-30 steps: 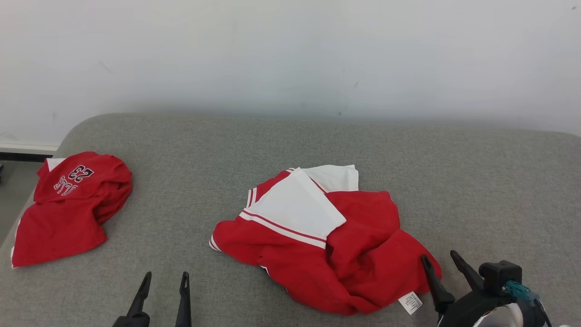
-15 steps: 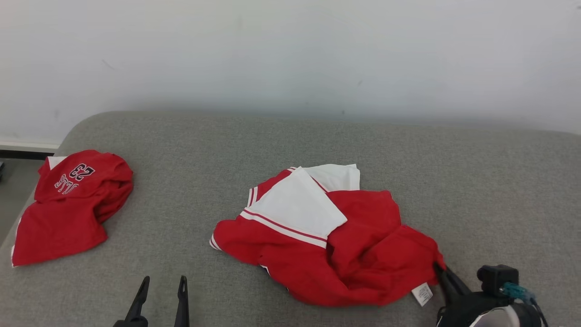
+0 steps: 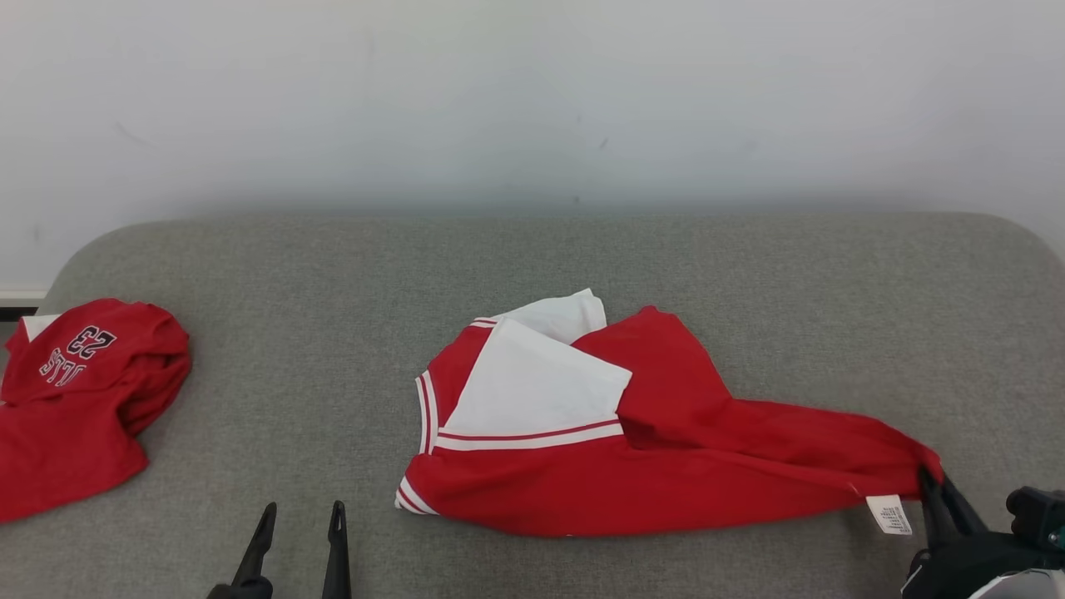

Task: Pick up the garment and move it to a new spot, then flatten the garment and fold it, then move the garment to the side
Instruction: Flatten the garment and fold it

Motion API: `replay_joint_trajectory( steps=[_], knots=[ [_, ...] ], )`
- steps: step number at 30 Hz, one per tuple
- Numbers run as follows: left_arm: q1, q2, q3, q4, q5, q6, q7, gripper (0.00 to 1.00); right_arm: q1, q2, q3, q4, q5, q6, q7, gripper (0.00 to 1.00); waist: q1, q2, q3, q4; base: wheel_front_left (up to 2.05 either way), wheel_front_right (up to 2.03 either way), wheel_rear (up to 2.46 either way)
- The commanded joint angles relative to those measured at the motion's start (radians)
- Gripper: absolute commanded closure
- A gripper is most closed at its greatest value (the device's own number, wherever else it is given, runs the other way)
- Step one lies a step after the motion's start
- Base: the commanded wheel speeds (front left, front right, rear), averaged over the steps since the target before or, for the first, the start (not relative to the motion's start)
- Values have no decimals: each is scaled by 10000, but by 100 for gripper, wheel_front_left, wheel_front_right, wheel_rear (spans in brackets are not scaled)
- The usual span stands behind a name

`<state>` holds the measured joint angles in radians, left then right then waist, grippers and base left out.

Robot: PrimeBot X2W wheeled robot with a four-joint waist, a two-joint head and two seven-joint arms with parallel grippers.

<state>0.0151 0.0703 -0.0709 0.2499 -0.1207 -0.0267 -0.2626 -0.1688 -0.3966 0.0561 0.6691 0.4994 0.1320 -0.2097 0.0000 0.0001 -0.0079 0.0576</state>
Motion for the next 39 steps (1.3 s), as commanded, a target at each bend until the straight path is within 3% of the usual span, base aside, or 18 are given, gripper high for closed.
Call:
replay_joint_trajectory(
  steps=[1, 12, 24, 30, 39],
  knots=[
    [51, -35, 19, -19, -45, -13, -34, 0, 56, 109, -125, -237, 27, -26, -71, 0, 0, -1, 21, -73, 0, 0, 0],
    [37, 18, 279, -88, 29, -58, -34, 0, 674, 653, -730, -2269, -583, -24, -516, 0, 0, -1, -4, -440, 0, 0, 0],
    [-895, 363, 304, 107, 163, -248, -34, 0, 1340, 1939, -495, -4106, -1286, -24, -556, 0, 0, -1, 191, -1355, 0, 0, 0],
    [-1906, 700, 16, 681, 230, -524, 165, 0, 1522, 2364, -315, -4319, -1406, -24, -546, 0, 0, -1, 475, -1995, 0, 0, 0],
    [-3796, 1018, -235, 2235, -51, -789, 597, 0, 1145, 2447, -159, -4289, -1343, -26, -548, 0, 0, -1, 1264, -2927, 0, 0, 0]
  ],
)
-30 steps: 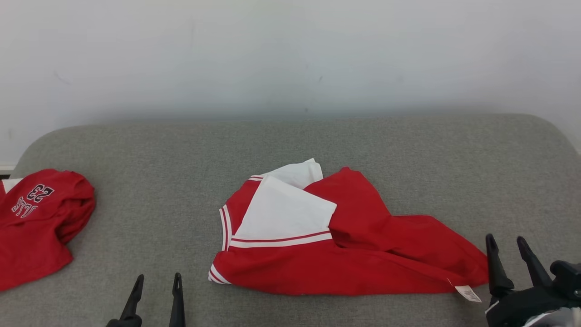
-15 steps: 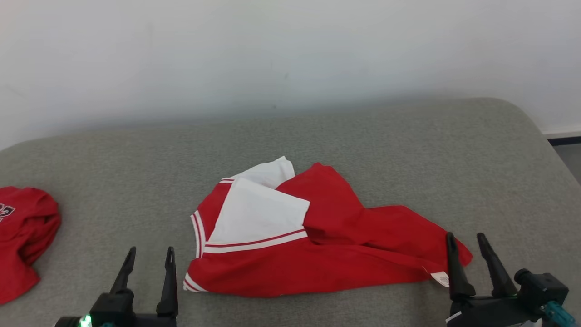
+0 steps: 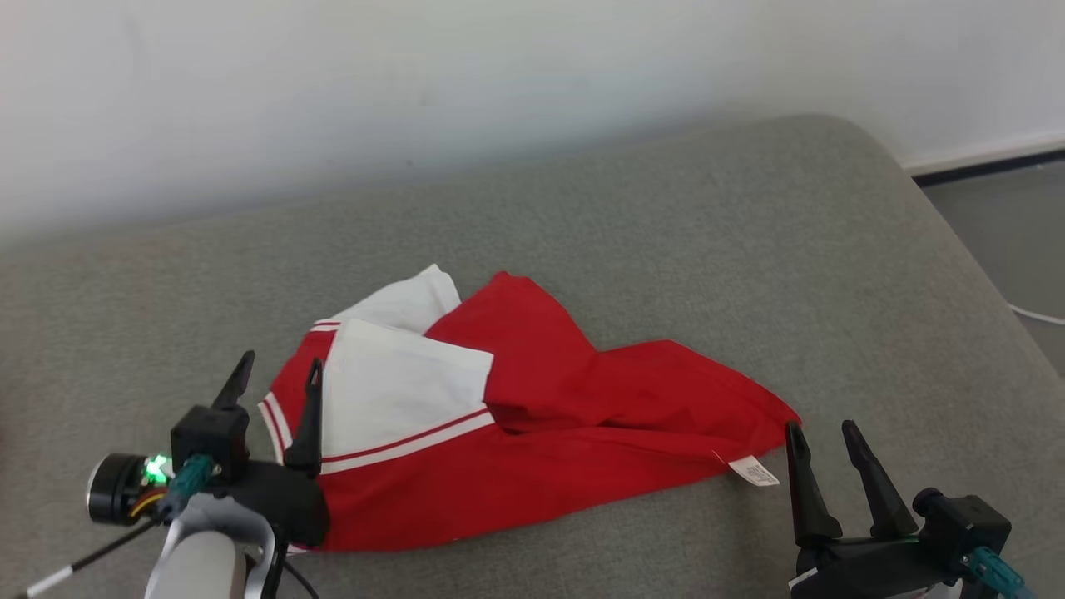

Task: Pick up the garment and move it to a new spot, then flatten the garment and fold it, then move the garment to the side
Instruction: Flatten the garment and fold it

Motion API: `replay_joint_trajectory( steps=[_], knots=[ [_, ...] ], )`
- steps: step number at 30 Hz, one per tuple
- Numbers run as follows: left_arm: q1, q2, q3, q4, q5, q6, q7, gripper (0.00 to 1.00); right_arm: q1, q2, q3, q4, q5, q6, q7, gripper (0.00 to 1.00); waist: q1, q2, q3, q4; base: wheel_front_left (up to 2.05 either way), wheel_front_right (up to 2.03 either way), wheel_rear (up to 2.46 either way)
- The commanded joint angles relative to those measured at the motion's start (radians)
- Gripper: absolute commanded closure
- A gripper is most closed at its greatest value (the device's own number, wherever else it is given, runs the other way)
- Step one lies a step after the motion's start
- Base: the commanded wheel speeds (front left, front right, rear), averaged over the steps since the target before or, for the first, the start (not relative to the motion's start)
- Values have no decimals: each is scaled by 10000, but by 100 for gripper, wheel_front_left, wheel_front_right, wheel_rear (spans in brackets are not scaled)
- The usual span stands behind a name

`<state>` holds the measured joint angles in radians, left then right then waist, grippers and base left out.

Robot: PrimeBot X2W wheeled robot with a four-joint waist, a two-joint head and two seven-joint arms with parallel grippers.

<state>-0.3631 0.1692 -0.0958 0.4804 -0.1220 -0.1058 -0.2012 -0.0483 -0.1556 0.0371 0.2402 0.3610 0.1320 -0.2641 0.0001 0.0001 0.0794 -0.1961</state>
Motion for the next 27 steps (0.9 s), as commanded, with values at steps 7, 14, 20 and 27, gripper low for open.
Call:
replay_joint_trajectory(
  steps=[7, 14, 20, 27],
  knots=[
    [-1458, 165, -399, 1391, -160, -167, 122, 0, -231, 68, 35, 54, 17, -26, -2, 0, -1, -1, 901, -741, 0, 0, 0],
    [-2455, 322, -477, 3011, -483, -212, 53, 0, -419, 47, 93, 139, 62, -24, -3, 0, -1, -1, 1113, -956, 0, 0, 0],
    [-3005, 417, -639, 4202, -817, -254, 126, 0, -475, 59, 114, 143, 60, -26, -3, 0, -1, -1, 1199, -1040, 0, 0, 0],
    [-3407, 303, -1053, 5084, -1344, -243, 36, 100, -535, 82, 113, 132, -28, -26, -3, 0, -1, -1, 1225, -1064, 0, 0, 0]
  ],
)
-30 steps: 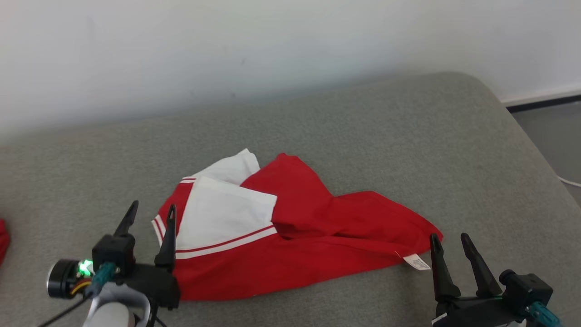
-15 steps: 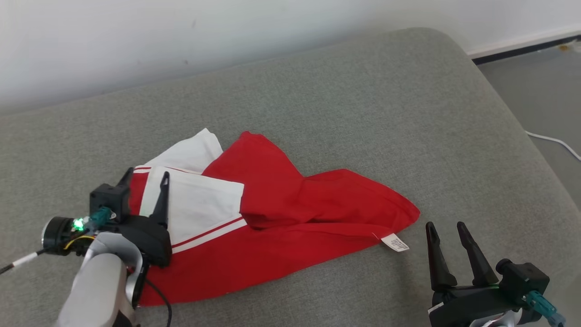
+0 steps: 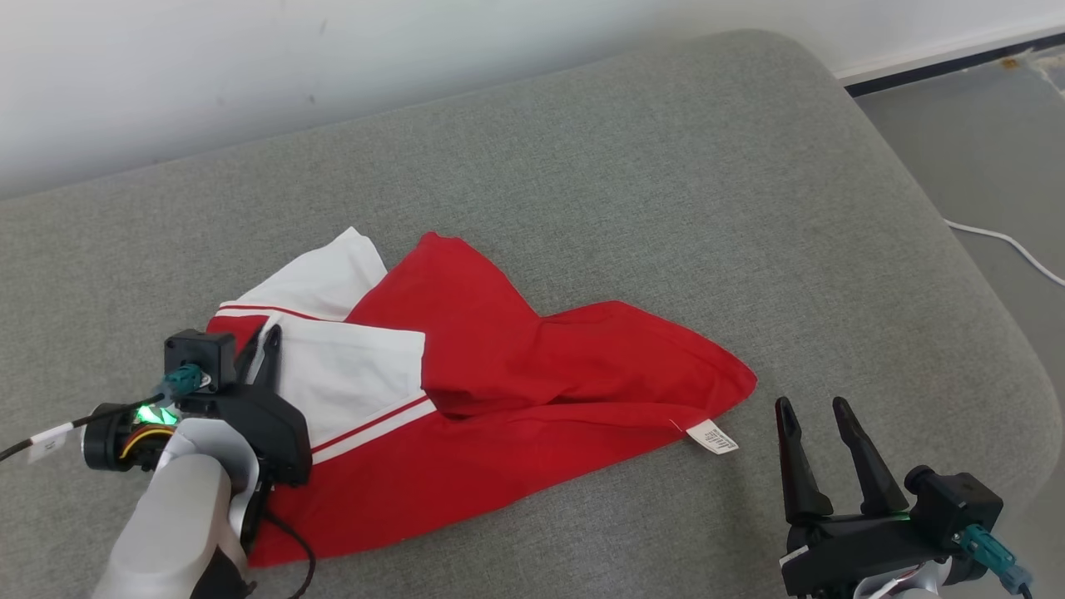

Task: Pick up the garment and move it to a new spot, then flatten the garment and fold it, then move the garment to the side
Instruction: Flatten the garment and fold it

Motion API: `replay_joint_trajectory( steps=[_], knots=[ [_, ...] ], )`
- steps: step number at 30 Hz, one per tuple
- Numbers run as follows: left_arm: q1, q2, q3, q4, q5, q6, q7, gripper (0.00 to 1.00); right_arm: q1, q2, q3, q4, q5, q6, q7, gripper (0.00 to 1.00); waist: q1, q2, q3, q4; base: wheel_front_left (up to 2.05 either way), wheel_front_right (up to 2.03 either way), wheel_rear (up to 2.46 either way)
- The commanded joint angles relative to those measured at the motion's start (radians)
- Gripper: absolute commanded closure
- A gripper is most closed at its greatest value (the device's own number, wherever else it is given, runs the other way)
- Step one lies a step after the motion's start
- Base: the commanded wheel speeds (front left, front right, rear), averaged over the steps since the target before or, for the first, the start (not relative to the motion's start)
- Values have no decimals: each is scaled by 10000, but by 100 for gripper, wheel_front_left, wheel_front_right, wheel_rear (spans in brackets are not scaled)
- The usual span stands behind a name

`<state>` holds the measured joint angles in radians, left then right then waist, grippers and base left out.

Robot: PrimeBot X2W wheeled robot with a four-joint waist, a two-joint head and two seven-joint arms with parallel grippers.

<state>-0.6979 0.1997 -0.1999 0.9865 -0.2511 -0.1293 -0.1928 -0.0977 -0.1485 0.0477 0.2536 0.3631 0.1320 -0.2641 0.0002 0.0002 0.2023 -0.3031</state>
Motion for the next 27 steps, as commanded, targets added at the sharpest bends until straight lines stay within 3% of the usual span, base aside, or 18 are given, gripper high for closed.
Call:
replay_joint_trajectory(
  steps=[1, 8, 15, 22, 27],
  knots=[
    [-98, 9, -104, 105, -140, -8, -83, 100, -43, -8, 2, -3, -46, -26, -3, 0, -2, -2, -13, 15, 0, 0, 0],
    [-475, 113, -680, -115, -442, -10, -582, 100, 133, -46, -165, -23, -71, -26, -3, 0, -2, -2, -226, 395, 0, 0, 0],
    [-602, 293, -949, -1359, -347, 2, -734, 100, 305, -12, -83, 78, -49, -26, -5, 0, -2, -2, -634, 1005, 0, 0, 0],
    [1145, 386, -1139, -3993, -172, 11, -726, 100, 613, -23, -129, 205, -37, -25, -3, 0, -2, -2, -1105, 1685, 0, 0, 0],
    [2655, 216, -1300, -4888, -289, 74, -728, 100, 780, -31, -131, 235, -120, -25, -3, 0, -2, -2, -1244, 2099, 0, 0, 0]
  ],
)
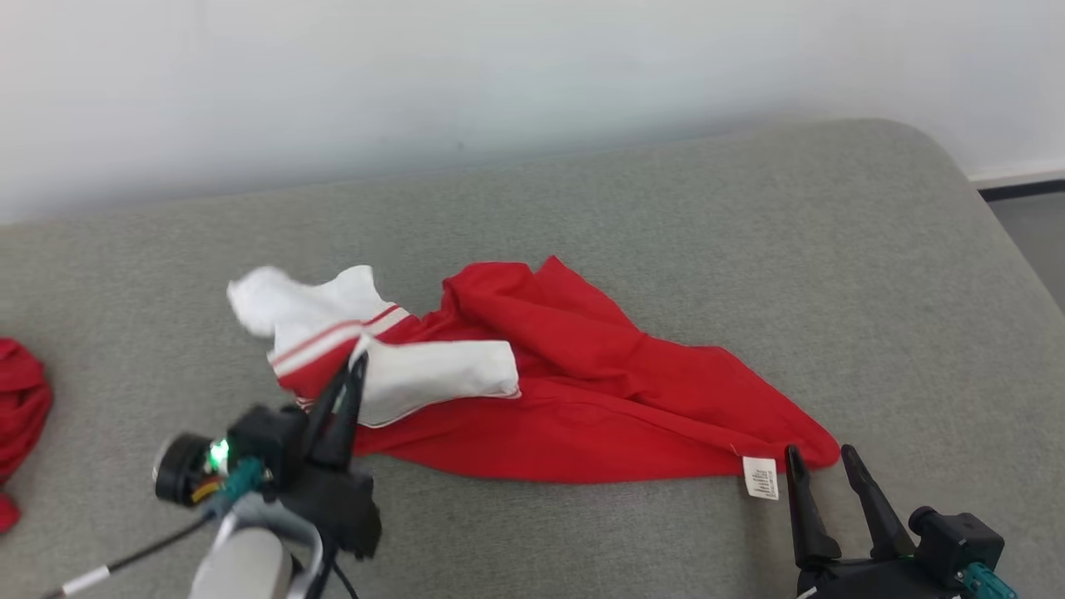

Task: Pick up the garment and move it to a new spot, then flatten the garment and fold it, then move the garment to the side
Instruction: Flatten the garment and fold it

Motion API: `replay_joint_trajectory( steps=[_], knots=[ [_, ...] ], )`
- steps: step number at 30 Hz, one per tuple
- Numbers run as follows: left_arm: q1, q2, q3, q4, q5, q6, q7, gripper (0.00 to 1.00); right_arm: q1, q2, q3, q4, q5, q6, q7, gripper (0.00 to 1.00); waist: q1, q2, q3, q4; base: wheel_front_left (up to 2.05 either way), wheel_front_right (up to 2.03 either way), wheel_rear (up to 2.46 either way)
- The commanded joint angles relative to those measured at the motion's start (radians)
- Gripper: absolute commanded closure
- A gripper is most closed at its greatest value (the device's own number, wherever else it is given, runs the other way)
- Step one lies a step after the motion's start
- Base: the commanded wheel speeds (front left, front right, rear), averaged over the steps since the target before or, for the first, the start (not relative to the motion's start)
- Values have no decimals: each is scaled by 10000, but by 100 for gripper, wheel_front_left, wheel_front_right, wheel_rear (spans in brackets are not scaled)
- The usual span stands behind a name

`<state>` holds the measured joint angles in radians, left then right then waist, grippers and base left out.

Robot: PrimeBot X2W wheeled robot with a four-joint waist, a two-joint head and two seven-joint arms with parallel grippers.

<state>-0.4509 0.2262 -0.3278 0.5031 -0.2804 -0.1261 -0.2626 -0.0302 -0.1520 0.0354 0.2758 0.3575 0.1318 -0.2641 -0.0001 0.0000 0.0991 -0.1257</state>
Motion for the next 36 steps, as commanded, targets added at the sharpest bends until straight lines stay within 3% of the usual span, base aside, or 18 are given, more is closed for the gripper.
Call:
replay_joint_trajectory(
  steps=[1, 3, 4, 5, 6, 12, 24, 36],
  knots=[
    [465, -98, -35, -110, -27, 74, -30, 100, 98, -21, 46, 27, -59, -23, -3, 0, 1, 0, -227, 369, 0, 0, 0],
    [889, -266, -41, -245, -118, 116, -31, 100, 65, -70, 92, 59, -22, -24, -3, 0, 1, 0, -232, 458, 0, 0, 0],
    [1085, -350, -67, -241, -144, 118, -31, 91, 51, -101, 89, 65, 6, -24, -3, 0, 1, 0, -230, 504, 0, 0, 0],
    [1234, -380, -67, -240, -132, 137, -31, 67, 35, -125, 110, 77, 20, -24, -3, 0, 1, 0, -226, 532, 0, 0, 0],
    [1358, -465, -49, -262, -143, 145, -31, 1, 22, -143, 128, 85, 41, -23, -3, 0, 1, 0, -223, 565, 0, 0, 0],
    [1717, -773, 45, -187, -30, 191, -32, 0, 50, -230, 193, 176, 108, -24, -3, 0, 1, 0, -300, 654, 0, 0, 0],
    [3485, -1249, 509, -1697, 164, 559, -32, 0, 217, -123, 122, 232, 210, -23, -3, 0, 1, 0, -320, 567, 0, 0, 0],
    [3841, -1465, 522, 11, 83, 653, -33, 0, 8, -119, 145, 298, 232, -24, -3, 0, 1, 0, -112, 308, 0, 0, 0]
  ],
)
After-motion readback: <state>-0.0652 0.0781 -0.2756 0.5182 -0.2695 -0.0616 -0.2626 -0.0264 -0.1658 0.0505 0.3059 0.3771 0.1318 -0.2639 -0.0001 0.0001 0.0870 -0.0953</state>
